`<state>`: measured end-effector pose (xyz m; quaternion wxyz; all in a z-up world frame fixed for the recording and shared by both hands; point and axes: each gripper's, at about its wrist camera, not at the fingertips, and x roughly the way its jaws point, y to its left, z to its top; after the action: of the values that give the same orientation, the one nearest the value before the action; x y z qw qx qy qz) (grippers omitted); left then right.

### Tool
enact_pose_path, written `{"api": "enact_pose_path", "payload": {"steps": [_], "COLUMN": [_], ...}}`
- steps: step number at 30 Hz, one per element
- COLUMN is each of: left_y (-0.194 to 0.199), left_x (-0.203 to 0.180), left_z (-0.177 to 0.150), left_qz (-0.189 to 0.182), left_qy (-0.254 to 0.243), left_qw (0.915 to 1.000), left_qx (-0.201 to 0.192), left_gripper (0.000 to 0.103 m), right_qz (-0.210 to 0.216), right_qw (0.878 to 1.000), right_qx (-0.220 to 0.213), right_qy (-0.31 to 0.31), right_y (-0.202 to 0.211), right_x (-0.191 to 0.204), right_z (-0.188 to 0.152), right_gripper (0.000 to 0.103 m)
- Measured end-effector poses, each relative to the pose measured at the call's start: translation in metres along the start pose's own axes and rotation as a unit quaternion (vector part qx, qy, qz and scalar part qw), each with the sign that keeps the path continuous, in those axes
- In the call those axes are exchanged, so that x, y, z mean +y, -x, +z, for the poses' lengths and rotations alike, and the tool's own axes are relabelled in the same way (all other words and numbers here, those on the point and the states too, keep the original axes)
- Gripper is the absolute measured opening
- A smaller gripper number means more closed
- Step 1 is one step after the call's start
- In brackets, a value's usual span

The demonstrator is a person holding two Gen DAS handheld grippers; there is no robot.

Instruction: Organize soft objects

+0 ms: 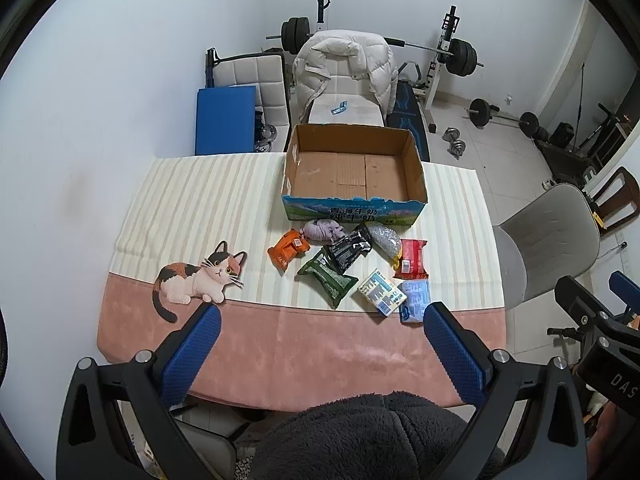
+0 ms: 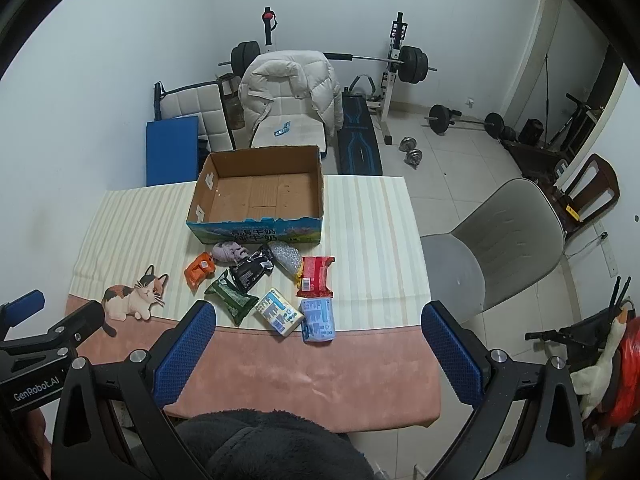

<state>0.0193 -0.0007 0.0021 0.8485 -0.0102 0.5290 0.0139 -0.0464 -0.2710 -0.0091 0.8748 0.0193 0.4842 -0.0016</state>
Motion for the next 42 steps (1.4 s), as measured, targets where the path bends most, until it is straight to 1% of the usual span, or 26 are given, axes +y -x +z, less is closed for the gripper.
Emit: {"api": "enact_pose_path", "payload": {"steps": [22, 28, 42], "left_y": [0.000, 0.003, 0.005], "left_x": [-0.003, -0.005, -0.005], "left_z": [0.004, 0.009, 0.009], "left_qz": [0.000, -0.002, -0.004], "left_qy": [0.001, 0.001, 0.001], "left_qw": [1.0000, 1.0000, 1.0000], "left_qx": [-0.002, -0.006, -0.008], "left_gripper": [0.103, 0.103, 0.103], "right_qz": [-0.002, -0.001, 0.000], "right_qw": [1.000, 1.000, 1.000], "right_qx": [-0.001, -0.003, -0.005], "right_qy": [0.000, 0.000, 0.000], "right_y": [-0.005, -0.005, -0.004], "right_x": [0.001, 0.002, 0.003], "right_z": [0.009, 0.008, 0.008], "right_gripper": [0.103, 0.103, 0.103]}}
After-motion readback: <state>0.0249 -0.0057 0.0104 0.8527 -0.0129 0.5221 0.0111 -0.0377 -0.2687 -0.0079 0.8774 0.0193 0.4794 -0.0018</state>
